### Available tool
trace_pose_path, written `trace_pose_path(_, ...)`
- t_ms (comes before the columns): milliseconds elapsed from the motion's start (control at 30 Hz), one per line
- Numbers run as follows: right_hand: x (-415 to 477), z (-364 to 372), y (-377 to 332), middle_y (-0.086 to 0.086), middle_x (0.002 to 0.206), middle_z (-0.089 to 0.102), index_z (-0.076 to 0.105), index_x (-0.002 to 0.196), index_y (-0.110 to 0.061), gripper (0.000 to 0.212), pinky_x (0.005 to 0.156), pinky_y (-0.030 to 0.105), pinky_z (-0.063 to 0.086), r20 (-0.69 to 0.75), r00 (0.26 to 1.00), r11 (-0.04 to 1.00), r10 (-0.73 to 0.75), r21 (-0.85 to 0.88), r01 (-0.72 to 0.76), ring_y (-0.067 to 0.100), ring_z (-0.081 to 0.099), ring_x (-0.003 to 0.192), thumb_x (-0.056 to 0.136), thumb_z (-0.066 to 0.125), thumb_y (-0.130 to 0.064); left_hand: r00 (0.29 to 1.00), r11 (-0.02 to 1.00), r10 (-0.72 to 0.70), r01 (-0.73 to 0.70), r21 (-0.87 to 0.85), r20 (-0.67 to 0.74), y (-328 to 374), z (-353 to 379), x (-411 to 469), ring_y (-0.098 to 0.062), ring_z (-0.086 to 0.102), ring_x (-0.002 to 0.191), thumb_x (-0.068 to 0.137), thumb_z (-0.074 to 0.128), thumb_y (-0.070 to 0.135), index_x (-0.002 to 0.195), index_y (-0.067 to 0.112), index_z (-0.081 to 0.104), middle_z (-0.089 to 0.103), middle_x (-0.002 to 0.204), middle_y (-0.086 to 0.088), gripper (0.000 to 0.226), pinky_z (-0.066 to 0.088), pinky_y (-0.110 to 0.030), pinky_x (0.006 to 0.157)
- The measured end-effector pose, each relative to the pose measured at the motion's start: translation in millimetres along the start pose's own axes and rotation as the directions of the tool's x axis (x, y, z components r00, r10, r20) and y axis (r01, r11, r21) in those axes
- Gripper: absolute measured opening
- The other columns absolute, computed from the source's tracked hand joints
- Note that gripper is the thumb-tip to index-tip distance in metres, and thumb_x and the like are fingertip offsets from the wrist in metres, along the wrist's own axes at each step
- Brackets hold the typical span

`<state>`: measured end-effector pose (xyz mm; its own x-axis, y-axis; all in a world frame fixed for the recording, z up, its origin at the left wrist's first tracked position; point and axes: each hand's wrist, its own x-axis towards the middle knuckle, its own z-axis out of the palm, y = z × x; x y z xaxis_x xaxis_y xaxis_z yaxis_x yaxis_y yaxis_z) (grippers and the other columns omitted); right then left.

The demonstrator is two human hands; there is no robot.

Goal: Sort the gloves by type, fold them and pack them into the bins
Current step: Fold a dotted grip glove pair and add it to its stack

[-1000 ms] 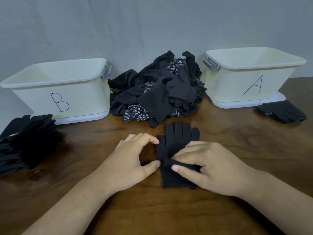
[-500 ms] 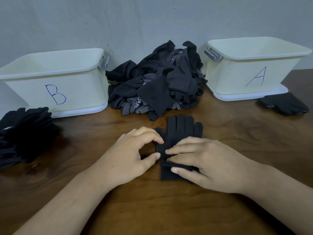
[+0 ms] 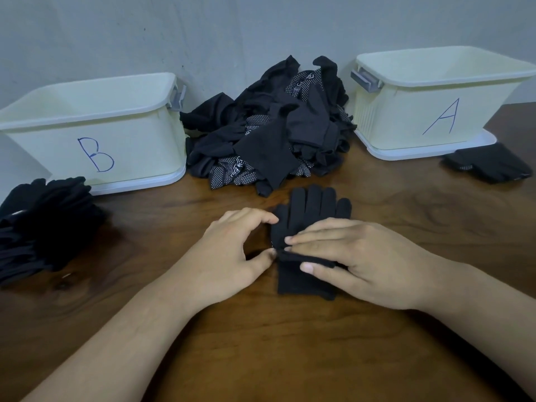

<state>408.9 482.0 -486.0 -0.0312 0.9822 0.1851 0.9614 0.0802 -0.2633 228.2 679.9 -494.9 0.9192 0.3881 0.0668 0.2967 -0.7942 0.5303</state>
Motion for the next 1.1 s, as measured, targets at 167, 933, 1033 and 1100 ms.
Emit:
trace_pose_path(167, 1, 4, 0, -0.024, 0.155, 0.053, 0.055, 0.152, -0.041, 0.051, 0.120, 0.034, 0.043, 0.053, 0.999, 1.000, 0.006, -0.002, -0.006, -0.007, 0.037, 0.148, 0.111, 0.033, -0.062, 0.999, 0.998, 0.051, -0.051, 0.025, -0.008, -2, 1, 1, 0.008, 0.032, 0.144, 0.098, 0.068, 0.044, 0.146, 0.045, 0.051, 0.043, 0.146, 0.037, 0.051, 0.031, -0.033, 0.124)
trace_pose_path(933, 14, -1, 38, -0.027, 0.172, -0.020, -0.005, 0.167, -0.048, 0.068, 0.132, 0.034, -0.010, 0.277, 0.942, 0.979, 0.188, -0.134, -0.156, -0.010, -0.027, 0.153, 0.107, 0.018, -0.071, 0.963, 0.979, 0.195, -0.202, 0.020, 0.185, 16, 4, -4, 0.021, 0.023, 0.137, 0.090, 0.061, 0.073, 0.138, 0.054, 0.050, 0.027, 0.151, 0.044, 0.053, 0.040, -0.013, 0.086)
trace_pose_path(1033, 22, -5, 63, -0.031, 0.172, -0.014, 0.002, 0.166, -0.054, 0.059, 0.132, 0.036, -0.008, 0.272, 0.940, 0.978, 0.205, -0.100, -0.185, -0.011, -0.022, 0.154, 0.110, 0.016, -0.066, 0.965, 0.978, 0.192, -0.203, 0.045, 0.180, 19, 5, -5, 0.016, 0.026, 0.137, 0.089, 0.062, 0.074, 0.136, 0.053, 0.051, 0.030, 0.150, 0.043, 0.053, 0.041, -0.015, 0.084)
trace_pose_path(1100, 25, -6, 76, -0.029, 0.174, -0.001, 0.013, 0.166, -0.052, 0.056, 0.133, 0.035, -0.001, 0.182, 0.953, 0.970, 0.243, -0.064, -0.235, -0.008, -0.011, 0.158, 0.112, 0.021, -0.061, 0.969, 0.975, 0.202, -0.213, 0.065, 0.145, 19, 7, -6, 0.015, 0.027, 0.137, 0.087, 0.063, 0.075, 0.134, 0.053, 0.054, 0.035, 0.146, 0.042, 0.053, 0.039, -0.016, 0.094)
